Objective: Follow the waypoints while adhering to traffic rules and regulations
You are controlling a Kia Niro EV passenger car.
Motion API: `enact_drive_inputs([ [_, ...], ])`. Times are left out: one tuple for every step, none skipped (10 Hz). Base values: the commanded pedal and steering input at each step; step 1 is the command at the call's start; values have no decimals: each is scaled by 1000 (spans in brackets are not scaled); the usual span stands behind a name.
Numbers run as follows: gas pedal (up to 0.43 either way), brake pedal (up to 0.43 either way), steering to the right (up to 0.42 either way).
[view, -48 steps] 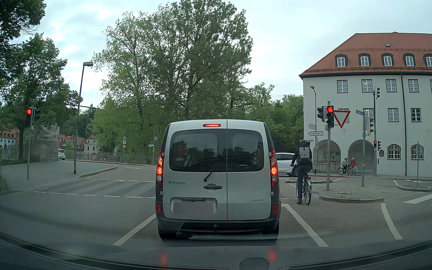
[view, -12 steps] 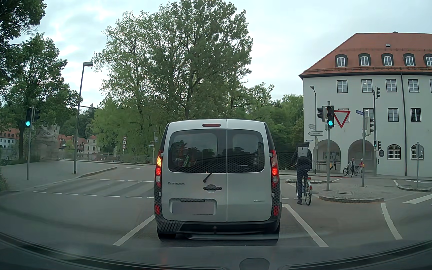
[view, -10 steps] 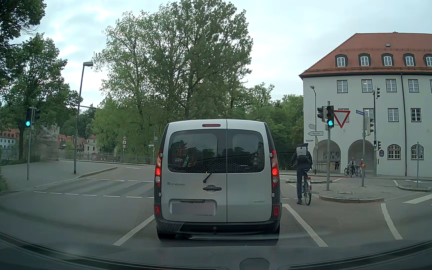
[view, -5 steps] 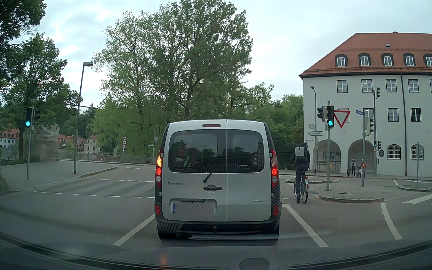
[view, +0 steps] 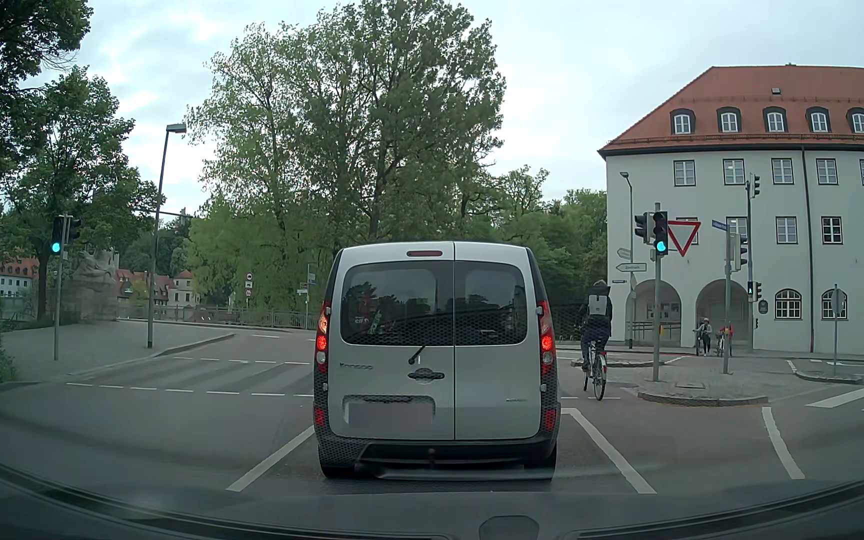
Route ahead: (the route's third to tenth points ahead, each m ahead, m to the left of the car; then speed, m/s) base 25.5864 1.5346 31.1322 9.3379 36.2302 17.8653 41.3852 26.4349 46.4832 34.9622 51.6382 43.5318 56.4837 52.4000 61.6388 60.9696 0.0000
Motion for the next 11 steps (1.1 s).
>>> enact_drive_inputs([
  [0,0,-5],
  [0,0,-5],
  [20,0,-5],
  [59,0,-5],
  [98,0,-5],
  [118,0,-5],
  [138,0,-5],
  [150,0,-5],
  [157,0,-5],
  [157,0,-5],
  [169,0,-5],
])
